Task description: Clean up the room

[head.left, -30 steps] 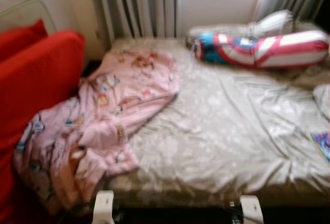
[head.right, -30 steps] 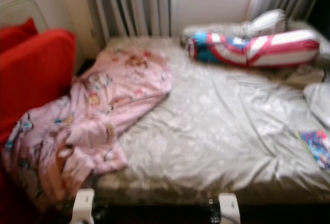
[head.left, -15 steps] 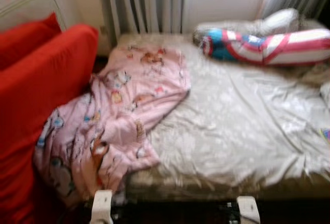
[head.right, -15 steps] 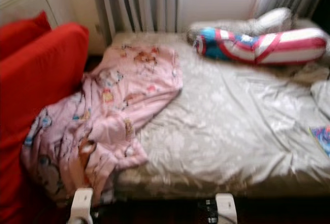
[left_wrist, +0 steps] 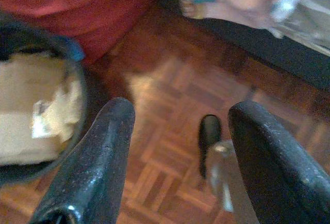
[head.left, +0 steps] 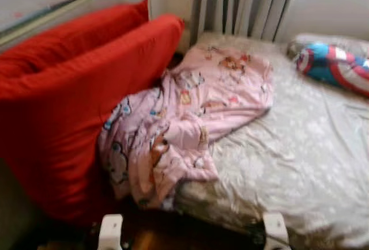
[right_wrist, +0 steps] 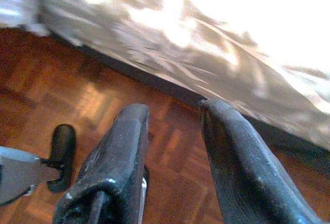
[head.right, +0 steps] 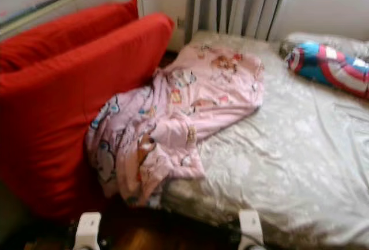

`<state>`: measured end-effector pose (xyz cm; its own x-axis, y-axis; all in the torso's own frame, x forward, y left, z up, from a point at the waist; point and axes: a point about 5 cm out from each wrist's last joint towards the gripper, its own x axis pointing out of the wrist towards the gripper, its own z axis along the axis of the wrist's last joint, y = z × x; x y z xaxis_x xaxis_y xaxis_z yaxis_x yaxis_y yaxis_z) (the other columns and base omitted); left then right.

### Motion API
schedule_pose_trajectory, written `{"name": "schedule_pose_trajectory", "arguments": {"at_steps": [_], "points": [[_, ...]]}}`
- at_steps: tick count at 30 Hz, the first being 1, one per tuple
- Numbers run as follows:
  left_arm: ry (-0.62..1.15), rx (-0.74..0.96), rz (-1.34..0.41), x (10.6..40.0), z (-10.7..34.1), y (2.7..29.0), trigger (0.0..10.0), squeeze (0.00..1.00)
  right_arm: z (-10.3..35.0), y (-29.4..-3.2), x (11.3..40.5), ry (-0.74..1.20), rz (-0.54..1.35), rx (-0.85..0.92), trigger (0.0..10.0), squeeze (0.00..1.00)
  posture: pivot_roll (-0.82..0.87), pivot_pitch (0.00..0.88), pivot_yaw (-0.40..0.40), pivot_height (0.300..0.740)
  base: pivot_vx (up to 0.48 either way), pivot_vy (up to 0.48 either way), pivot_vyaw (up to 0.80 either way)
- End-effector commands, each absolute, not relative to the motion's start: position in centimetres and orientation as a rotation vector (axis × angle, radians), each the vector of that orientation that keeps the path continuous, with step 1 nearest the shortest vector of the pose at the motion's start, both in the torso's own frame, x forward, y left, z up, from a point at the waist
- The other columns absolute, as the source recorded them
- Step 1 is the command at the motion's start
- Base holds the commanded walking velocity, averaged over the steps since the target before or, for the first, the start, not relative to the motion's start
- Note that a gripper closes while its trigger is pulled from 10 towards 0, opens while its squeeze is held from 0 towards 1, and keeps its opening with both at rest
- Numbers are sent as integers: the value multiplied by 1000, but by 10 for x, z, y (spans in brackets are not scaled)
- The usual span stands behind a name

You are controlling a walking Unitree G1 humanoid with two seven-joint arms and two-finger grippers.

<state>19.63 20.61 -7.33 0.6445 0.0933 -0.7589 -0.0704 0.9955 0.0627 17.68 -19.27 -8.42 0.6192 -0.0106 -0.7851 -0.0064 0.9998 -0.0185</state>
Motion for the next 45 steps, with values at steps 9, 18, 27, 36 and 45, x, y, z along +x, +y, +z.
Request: {"name": "schedule_pose_trajectory", "arguments": {"at_steps": [9, 18, 27, 36, 45], "points": [[899, 34, 77, 190, -78, 201, 10000, 0, -85, -197, 173, 913, -17, -26, 10000, 0, -85, 0, -21, 740, 0, 0, 731], [895, 32, 75, 191, -77, 200, 10000, 0, -86, -197, 173, 913, -43, 4, 10000, 0, -89, 0, -11, 740, 0, 0, 0], [893, 35, 69, 192, -77, 200, 10000, 0, -86, -197, 173, 910, -57, 21, 10000, 0, -87, 0, -11, 740, 0, 0, 0], [895, 34, 76, 191, -77, 201, 10000, 0, -85, -197, 173, 910, -51, 19, 10000, 0, -85, 0, -12, 740, 56, 0, 0], [899, 37, 82, 191, -77, 204, 10000, 0, -85, -197, 174, 910, -52, 20, 10000, 0, -88, 0, -11, 740, 305, 0, 0]]}}
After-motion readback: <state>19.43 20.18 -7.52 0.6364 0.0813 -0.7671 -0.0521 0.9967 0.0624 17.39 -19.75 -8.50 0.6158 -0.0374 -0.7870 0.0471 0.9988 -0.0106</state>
